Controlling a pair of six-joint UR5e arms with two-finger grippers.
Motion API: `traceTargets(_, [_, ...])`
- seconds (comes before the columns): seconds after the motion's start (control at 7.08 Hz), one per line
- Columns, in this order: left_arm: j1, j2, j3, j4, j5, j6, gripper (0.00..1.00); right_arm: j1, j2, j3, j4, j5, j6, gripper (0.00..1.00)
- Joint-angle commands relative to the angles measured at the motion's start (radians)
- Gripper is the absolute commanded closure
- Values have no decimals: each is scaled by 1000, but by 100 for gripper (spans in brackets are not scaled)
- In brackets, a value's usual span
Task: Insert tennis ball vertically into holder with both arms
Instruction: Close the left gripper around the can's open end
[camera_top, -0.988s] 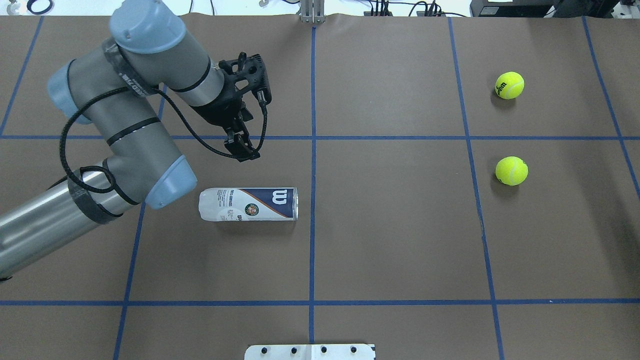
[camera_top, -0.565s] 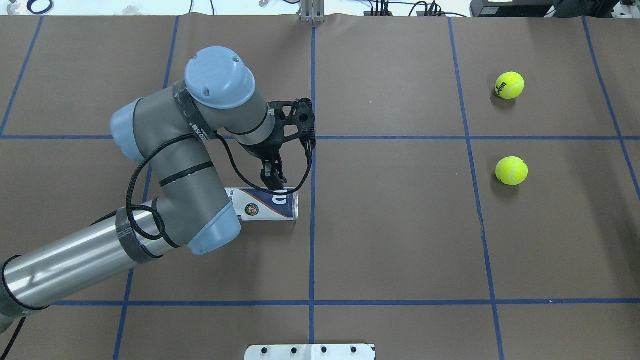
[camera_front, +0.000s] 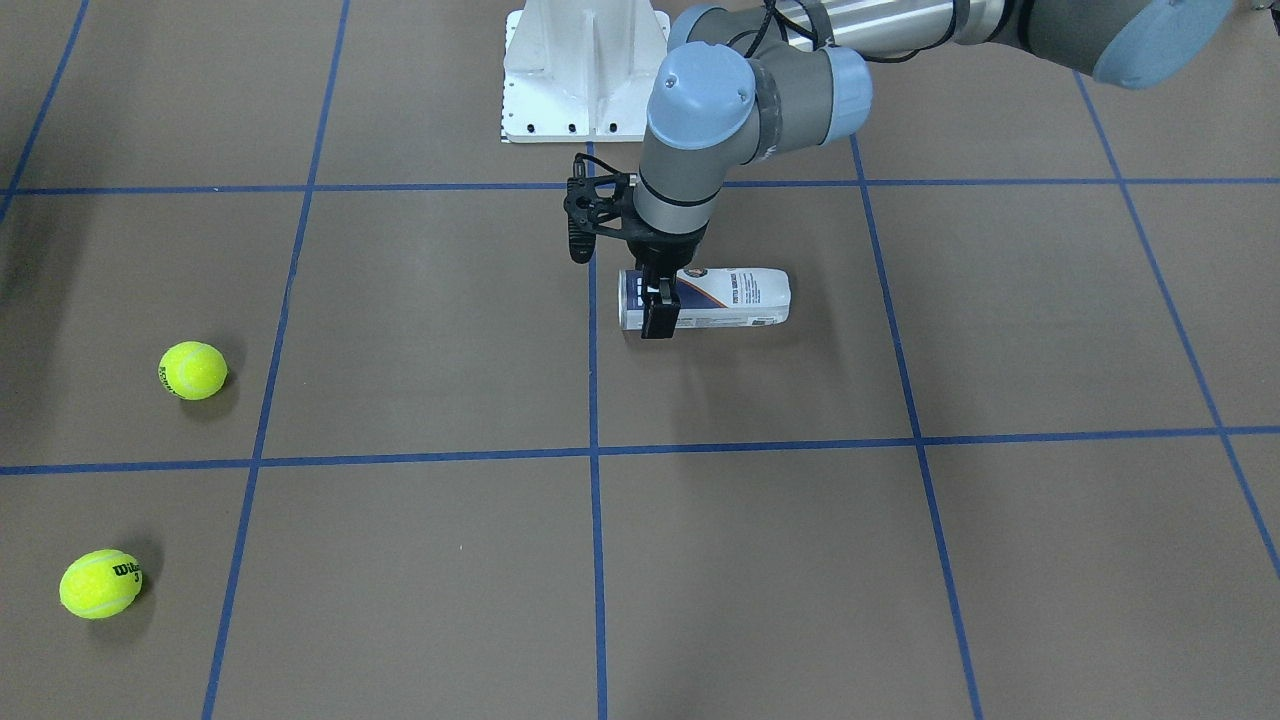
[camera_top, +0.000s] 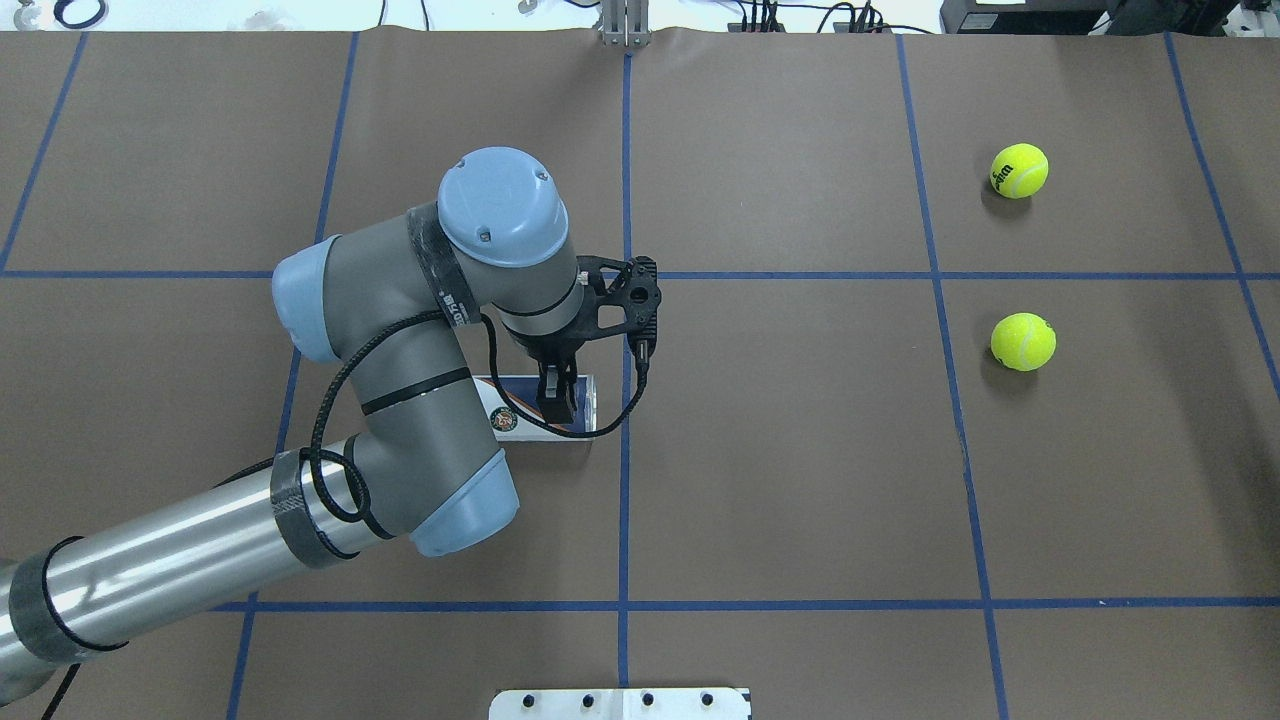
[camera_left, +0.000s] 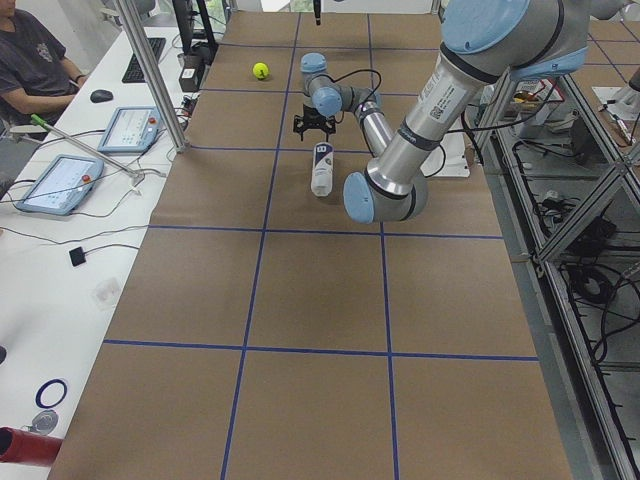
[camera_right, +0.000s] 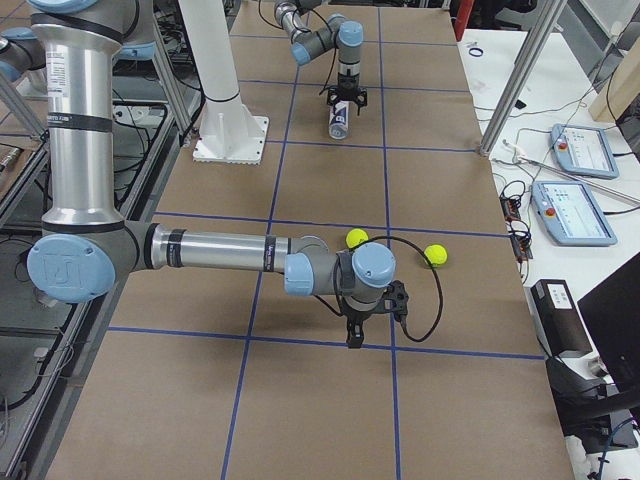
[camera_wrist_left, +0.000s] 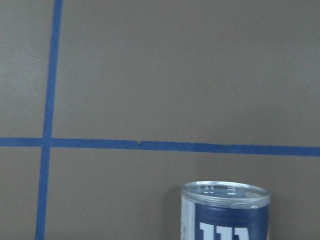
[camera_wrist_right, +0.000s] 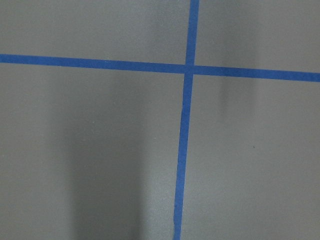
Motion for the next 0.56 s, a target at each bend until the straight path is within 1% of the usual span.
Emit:
traceTargets(0.0, [34,-14,5,20,32,-2,0,1,-19,10,27,1,-3,1])
traceTargets(0.28, [43,-19,31,19,43,-1,0,1,-32,1,50,1,-3,1])
traceTargets(0.42, [43,-22,47,14,43,2,0,1,-30,18,51,3,0,1])
